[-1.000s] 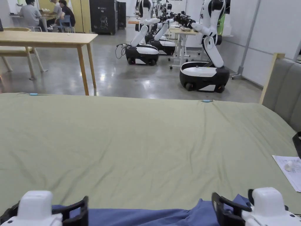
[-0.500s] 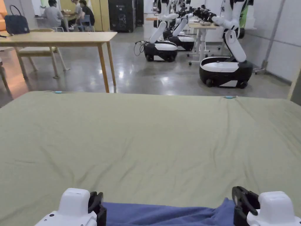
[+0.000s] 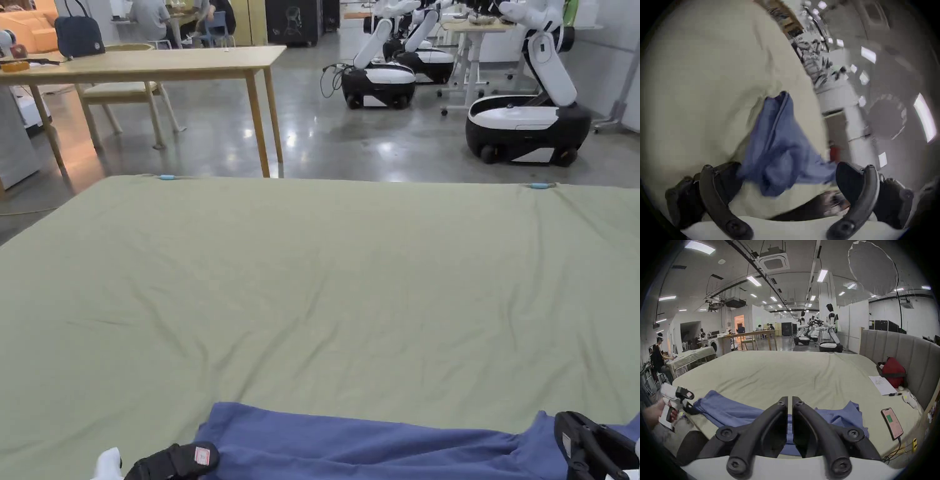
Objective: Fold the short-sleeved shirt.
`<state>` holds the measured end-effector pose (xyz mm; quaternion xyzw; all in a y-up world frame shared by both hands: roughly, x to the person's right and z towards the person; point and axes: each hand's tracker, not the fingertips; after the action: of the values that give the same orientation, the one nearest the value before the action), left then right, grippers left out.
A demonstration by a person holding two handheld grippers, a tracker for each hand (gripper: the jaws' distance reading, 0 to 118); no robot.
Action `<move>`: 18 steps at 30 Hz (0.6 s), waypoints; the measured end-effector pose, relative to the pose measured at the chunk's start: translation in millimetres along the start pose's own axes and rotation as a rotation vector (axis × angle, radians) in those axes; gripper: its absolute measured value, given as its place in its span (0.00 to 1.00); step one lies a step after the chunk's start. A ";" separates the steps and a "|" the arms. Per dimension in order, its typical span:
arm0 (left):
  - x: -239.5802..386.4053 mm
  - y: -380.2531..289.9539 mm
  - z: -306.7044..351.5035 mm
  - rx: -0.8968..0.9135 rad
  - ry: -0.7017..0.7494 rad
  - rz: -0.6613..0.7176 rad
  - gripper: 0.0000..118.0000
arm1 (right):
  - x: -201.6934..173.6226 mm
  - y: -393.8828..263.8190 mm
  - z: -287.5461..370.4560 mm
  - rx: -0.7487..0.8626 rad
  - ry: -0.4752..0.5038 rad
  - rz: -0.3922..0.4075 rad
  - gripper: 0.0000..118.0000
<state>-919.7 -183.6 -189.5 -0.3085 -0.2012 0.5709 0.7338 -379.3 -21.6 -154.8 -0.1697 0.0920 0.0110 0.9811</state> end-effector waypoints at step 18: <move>61.3 18.3 -2.0 0.269 0.380 -0.220 0.05 | -1.5 3.6 -2.7 -0.028 -0.007 0.011 0.06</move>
<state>-915.1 -122.2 -207.0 -0.2859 -0.0142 0.4413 0.8505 -381.5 -19.1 -158.2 -0.1828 0.0892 0.0183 0.9789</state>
